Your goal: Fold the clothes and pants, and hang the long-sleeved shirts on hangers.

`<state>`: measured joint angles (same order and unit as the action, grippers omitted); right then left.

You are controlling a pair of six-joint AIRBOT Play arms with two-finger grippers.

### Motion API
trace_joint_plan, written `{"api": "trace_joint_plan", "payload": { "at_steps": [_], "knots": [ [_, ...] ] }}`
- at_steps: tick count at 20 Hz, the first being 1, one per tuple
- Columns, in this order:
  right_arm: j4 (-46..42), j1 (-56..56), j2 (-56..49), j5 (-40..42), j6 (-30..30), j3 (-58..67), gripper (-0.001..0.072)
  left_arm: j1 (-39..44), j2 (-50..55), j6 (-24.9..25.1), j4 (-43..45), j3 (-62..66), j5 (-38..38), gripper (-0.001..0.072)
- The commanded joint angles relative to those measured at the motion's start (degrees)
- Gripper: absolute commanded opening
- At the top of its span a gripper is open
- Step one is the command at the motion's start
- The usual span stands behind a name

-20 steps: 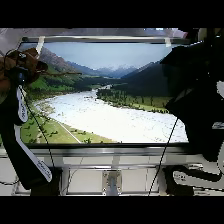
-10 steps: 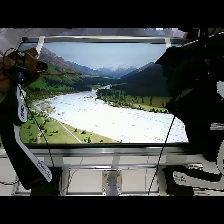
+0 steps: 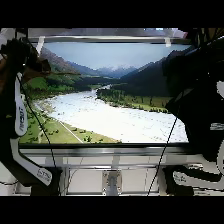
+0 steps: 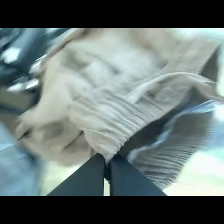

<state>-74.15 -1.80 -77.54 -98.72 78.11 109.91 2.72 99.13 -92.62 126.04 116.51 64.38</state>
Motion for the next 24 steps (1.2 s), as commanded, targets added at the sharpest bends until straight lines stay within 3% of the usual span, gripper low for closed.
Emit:
{"api": "trace_joint_plan", "payload": {
  "at_steps": [1,5,8,11,15,16,17,18,20,21,23,24],
  "knots": [
    [-13.73,0.09,0.28,-6.36,-1.77,0.07,0.0021,12.13,-11.34,0.02,-18.47,-0.31,11.17,0.0007],
    [-12.11,6.19,0.83,-2.62,-1.42,0.07,0.0021,27.98,-16.61,-1.31,-36.39,-2.64,13.55,0.0007],
    [-7.21,13.73,0.81,-1.64,-0.59,0.07,0.0021,41.03,-14.08,-2.34,-41.03,-5.79,11.82,0.0007],
    [3.28,20.90,0.81,0.63,-0.61,0.04,0.0020,52.57,-7.37,-3.45,-41.07,-8.55,2.82,0.0007],
    [14.53,27.45,0.57,3.32,-1.25,0.04,0.0021,61.33,2.95,-3.45,-41.44,-8.48,-16.13,0.0030],
    [18.32,29.29,0.35,4.11,-1.66,0.04,0.0020,61.22,2.95,-3.45,-40.70,-8.31,-18.29,0.0289],
    [22.16,31.21,0.13,4.55,-3.30,0.02,0.0023,59.89,1.99,-3.58,-37.18,-7.17,-17.84,0.0683],
    [25.40,33.24,-0.09,4.70,-4.52,-0.07,0.0049,57.77,0.31,-5.31,-30.80,-5.60,-14.49,0.0719],
    [26.53,36.22,-0.44,4.66,-4.74,-0.37,0.0143,50.99,-5.33,-10.47,-12.87,-3.78,-2.01,0.0719],
    [26.60,37.16,-0.44,4.55,-4.72,-1.38,0.0151,46.66,-8.15,-12.94,-6.82,-3.80,4.26,0.0718],
    [26.67,37.48,-0.35,3.34,-4.74,-5.68,0.0153,35.50,-13.60,-13.68,-5.05,-5.11,14.99,0.0710],
    [26.82,36.85,0.02,3.15,-4.76,-9.53,0.0216,30.01,-16.28,-13.68,-6.19,-7.56,17.70,0.0710]
  ]
}}
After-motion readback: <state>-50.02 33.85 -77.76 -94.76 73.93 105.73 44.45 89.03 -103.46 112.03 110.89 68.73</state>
